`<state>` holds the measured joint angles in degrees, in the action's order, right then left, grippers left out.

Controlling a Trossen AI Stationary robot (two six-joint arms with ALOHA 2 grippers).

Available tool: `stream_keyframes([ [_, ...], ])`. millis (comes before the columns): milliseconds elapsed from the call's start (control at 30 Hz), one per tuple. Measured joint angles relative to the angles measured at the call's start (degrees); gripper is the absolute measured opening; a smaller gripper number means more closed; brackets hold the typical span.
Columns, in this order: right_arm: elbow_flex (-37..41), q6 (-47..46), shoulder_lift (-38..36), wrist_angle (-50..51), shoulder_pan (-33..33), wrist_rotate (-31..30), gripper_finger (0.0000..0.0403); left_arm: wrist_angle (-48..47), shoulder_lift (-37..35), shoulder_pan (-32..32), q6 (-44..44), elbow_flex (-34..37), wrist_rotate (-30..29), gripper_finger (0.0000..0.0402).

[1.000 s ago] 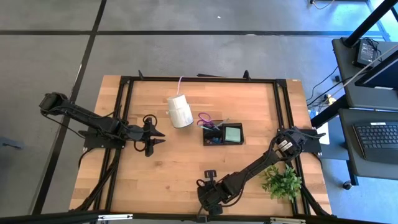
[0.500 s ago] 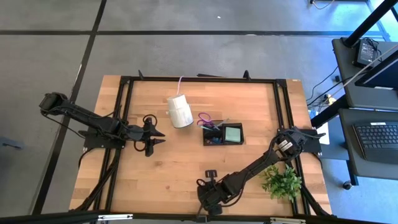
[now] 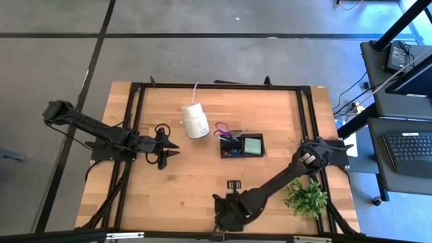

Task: Pick and place office supplies into organizer
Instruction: Put the green binder clip into the black desk organizer

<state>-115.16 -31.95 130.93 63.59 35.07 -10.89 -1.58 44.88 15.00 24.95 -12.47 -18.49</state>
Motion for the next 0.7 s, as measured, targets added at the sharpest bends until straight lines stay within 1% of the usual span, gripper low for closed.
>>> stream_keyframes([
  [133,-6.46,-0.93,-0.11,9.83,-0.99,-7.96,0.0068,0.0,-0.01,0.0,-0.03,0.0,0.01,0.0116],
  [267,-11.02,-0.55,-0.17,17.06,-3.5,-11.96,0.0068,0.0,0.0,0.0,-0.07,0.0,0.03,0.0116],
  [400,-12.43,2.79,-0.33,19.72,-6.84,-12.38,0.0068,0.0,-0.01,0.0,-0.17,0.0,0.03,0.0116],
  [533,-12.25,9.07,-0.33,19.76,-10.23,-12.4,0.0068,0.0,-0.02,0.0,-0.18,0.0,0.03,0.0116],
  [700,-10.09,14.31,-0.35,20.71,-14.56,-10.26,0.0066,-0.1,-0.01,0.0,-0.2,0.0,0.05,0.0116],
])
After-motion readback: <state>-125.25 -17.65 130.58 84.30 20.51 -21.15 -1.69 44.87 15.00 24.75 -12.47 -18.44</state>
